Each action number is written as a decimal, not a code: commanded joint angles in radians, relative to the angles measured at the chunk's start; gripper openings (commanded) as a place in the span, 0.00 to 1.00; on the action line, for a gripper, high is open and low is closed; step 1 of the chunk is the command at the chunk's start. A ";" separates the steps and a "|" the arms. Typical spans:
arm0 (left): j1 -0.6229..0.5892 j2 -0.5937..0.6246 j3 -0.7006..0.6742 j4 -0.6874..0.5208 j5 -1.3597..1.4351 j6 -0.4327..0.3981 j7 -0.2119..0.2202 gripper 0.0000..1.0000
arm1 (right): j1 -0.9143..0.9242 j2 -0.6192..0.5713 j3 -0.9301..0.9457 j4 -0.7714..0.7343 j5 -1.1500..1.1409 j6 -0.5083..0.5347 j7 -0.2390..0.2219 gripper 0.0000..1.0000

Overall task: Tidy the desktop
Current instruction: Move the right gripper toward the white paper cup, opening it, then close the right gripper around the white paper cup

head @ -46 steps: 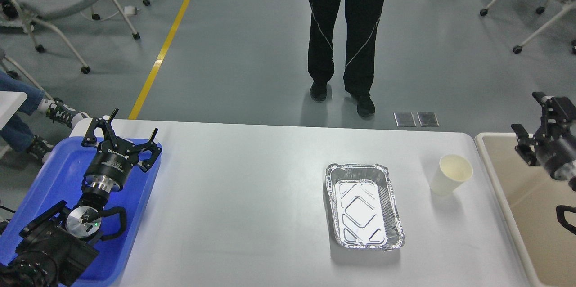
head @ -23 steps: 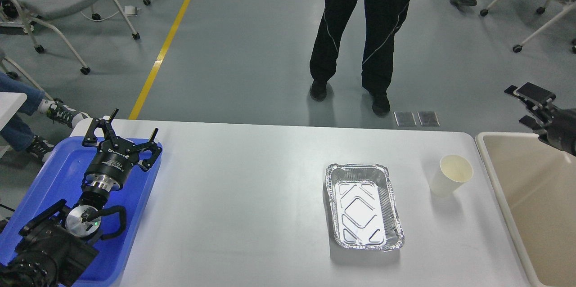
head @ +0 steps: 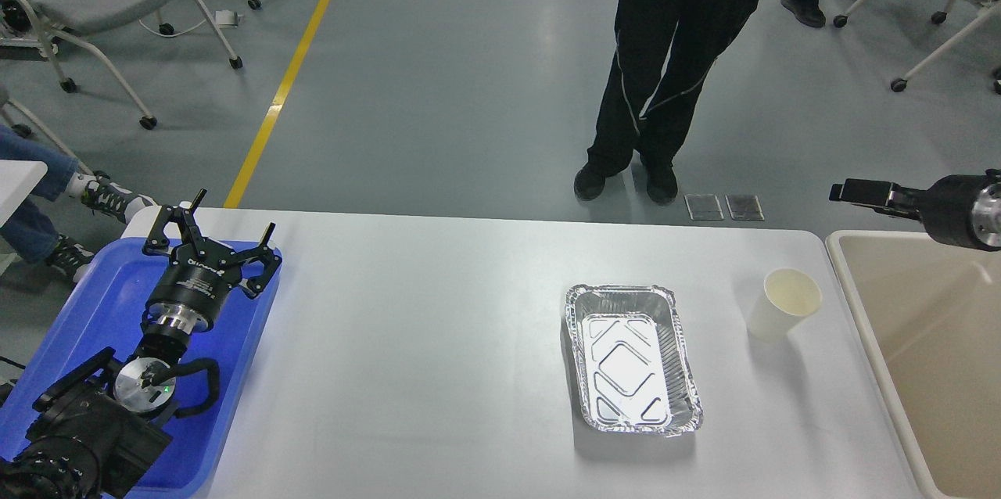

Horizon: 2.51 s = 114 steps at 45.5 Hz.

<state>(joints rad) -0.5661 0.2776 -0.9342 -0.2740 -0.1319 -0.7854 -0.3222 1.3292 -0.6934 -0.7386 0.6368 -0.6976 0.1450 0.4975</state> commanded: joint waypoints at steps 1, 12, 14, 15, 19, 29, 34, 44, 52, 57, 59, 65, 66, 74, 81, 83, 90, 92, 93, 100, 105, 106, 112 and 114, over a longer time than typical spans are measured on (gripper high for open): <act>0.000 0.000 0.000 0.001 0.000 0.000 0.000 1.00 | -0.011 0.080 -0.056 0.001 -0.118 0.001 -0.002 1.00; 0.000 0.000 0.000 0.001 0.000 0.000 0.000 1.00 | -0.116 0.112 -0.042 -0.017 -0.111 -0.016 -0.002 1.00; 0.000 0.000 0.000 -0.001 0.000 0.000 0.000 1.00 | -0.125 0.112 -0.042 -0.020 -0.109 -0.018 -0.002 1.00; 0.000 0.000 0.000 0.001 0.000 0.000 0.000 1.00 | -0.128 0.112 -0.041 -0.023 -0.108 -0.018 -0.002 1.00; 0.000 0.000 0.000 -0.001 0.000 0.000 0.000 1.00 | -0.148 0.112 -0.039 -0.048 -0.105 -0.018 -0.001 1.00; 0.000 0.000 0.000 -0.001 0.000 0.000 0.000 1.00 | -0.200 0.124 -0.022 -0.106 -0.100 -0.021 -0.001 1.00; 0.000 0.000 0.000 -0.001 0.000 0.000 0.000 1.00 | -0.246 0.147 0.010 -0.161 -0.100 -0.021 -0.001 1.00; 0.000 0.000 0.000 0.001 0.000 0.000 0.000 1.00 | -0.337 0.219 0.093 -0.279 -0.100 -0.019 -0.001 0.99; 0.000 -0.001 0.000 -0.001 0.000 0.000 0.000 1.00 | -0.363 0.264 0.097 -0.336 -0.100 -0.018 -0.001 0.99; 0.000 -0.001 0.000 -0.001 0.000 0.000 0.000 1.00 | -0.369 0.276 0.097 -0.359 -0.099 -0.018 0.001 0.98; 0.000 0.000 0.000 -0.001 0.000 0.000 0.000 1.00 | -0.369 0.278 0.100 -0.361 -0.099 -0.018 0.003 0.96; 0.000 0.000 0.000 -0.001 0.000 0.000 0.000 1.00 | -0.375 0.281 0.108 -0.362 -0.099 -0.018 0.006 0.78; 0.000 -0.001 0.000 -0.001 0.000 0.000 0.000 1.00 | -0.377 0.281 0.108 -0.364 -0.099 -0.019 0.006 0.74; 0.000 -0.001 0.000 -0.001 0.000 0.000 0.000 1.00 | -0.386 0.281 0.107 -0.364 -0.100 -0.019 0.013 0.21; 0.000 -0.001 0.000 0.001 0.000 0.000 0.000 1.00 | -0.389 0.281 0.107 -0.364 -0.100 -0.018 0.022 0.00; 0.000 0.000 0.000 0.001 0.000 0.000 0.000 1.00 | -0.390 0.281 0.107 -0.364 -0.100 -0.016 0.026 0.00; 0.000 0.000 0.000 -0.001 0.000 0.000 0.000 1.00 | -0.392 0.281 0.107 -0.365 -0.100 -0.018 0.030 0.00; 0.000 0.000 0.000 0.001 0.000 0.000 0.000 1.00 | -0.392 0.281 0.108 -0.365 -0.099 -0.018 0.030 0.00; 0.000 0.000 0.000 0.001 0.000 0.000 0.000 1.00 | -0.392 0.281 0.108 -0.365 -0.099 -0.019 0.030 0.00; 0.000 0.000 0.000 0.001 0.000 0.000 0.000 1.00 | -0.389 0.281 0.122 -0.365 -0.095 -0.021 0.038 0.00; 0.000 0.000 0.000 -0.001 0.000 0.000 0.000 1.00 | -0.387 0.282 0.134 -0.365 -0.040 -0.019 0.065 0.00; 0.000 -0.001 0.000 0.001 0.000 0.000 0.000 1.00 | -0.384 0.281 0.133 -0.364 -0.031 -0.019 0.067 0.00; 0.000 0.000 0.000 -0.001 0.000 0.000 0.000 1.00 | -0.369 0.276 0.133 -0.362 0.018 -0.013 0.099 0.00; 0.000 0.000 0.000 0.001 0.000 0.000 0.000 1.00 | -0.361 0.272 0.134 -0.359 0.030 -0.008 0.113 0.00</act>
<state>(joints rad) -0.5660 0.2775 -0.9342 -0.2735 -0.1319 -0.7854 -0.3222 0.9478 -0.4128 -0.6118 0.2721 -0.7365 0.1263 0.5615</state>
